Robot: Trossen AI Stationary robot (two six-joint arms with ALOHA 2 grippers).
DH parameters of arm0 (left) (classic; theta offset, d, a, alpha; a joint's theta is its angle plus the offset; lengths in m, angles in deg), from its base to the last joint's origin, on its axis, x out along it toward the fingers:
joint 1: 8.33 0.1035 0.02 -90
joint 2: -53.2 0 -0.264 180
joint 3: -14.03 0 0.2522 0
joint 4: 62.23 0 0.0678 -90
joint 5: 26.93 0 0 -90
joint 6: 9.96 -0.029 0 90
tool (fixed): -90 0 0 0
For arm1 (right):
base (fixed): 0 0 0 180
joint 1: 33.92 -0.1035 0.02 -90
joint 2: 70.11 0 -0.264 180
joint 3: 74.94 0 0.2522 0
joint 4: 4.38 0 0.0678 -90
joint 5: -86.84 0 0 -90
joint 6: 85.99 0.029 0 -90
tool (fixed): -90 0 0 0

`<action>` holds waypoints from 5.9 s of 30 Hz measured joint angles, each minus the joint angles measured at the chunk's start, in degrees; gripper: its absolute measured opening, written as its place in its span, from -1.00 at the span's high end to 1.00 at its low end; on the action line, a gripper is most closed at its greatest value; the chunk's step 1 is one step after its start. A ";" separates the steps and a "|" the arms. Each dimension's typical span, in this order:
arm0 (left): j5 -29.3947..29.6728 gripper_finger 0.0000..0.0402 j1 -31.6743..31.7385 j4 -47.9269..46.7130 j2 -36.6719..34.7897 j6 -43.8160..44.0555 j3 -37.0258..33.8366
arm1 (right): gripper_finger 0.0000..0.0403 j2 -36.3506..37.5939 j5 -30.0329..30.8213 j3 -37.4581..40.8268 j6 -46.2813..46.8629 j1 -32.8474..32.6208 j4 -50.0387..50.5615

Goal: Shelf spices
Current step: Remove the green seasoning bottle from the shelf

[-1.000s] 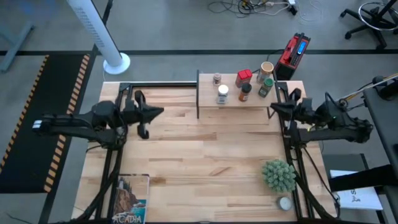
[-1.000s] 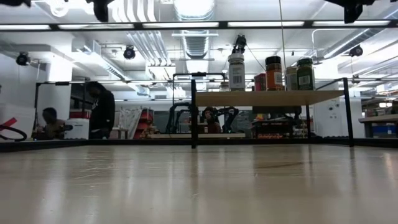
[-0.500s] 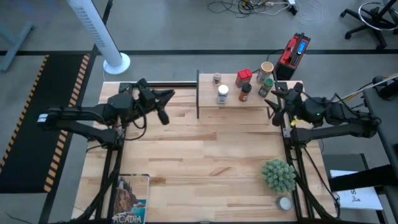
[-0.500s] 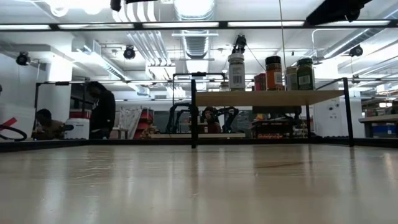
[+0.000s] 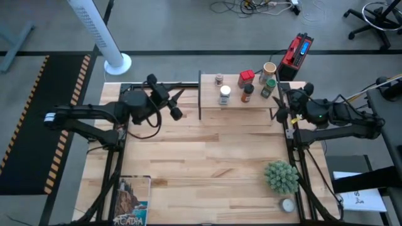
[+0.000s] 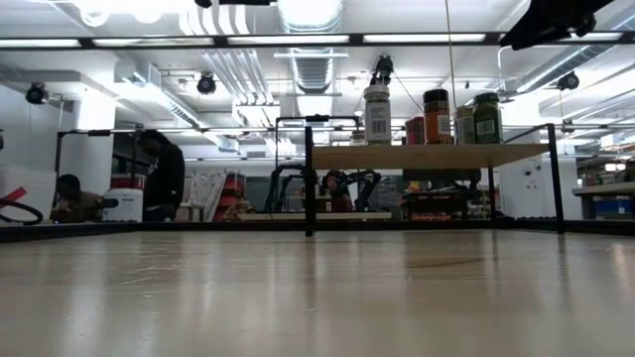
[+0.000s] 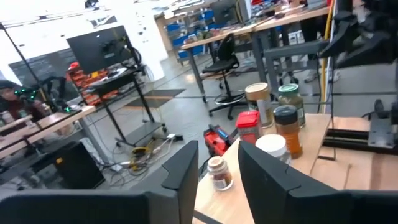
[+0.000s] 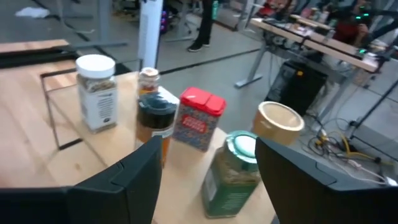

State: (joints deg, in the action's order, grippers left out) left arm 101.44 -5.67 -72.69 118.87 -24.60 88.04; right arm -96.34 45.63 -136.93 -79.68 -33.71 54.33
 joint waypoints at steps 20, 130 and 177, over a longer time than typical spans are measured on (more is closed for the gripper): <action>0.07 0.43 4.44 4.30 0.76 0.15 -0.15 | -0.04 -0.53 3.26 -5.79 -4.13 8.20 -0.36; -0.44 0.19 4.78 -7.20 0.11 6.61 -0.32 | 0.00 -6.91 -59.97 0.83 -28.47 67.82 -4.95; -0.22 0.14 5.13 -6.63 0.11 3.35 0.01 | -0.65 -10.18 -69.17 2.75 -28.79 67.69 -6.36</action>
State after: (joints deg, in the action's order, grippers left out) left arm 101.22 -0.54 -79.31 118.97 -21.25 88.04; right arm -106.52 -23.54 -134.17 -108.47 33.98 47.97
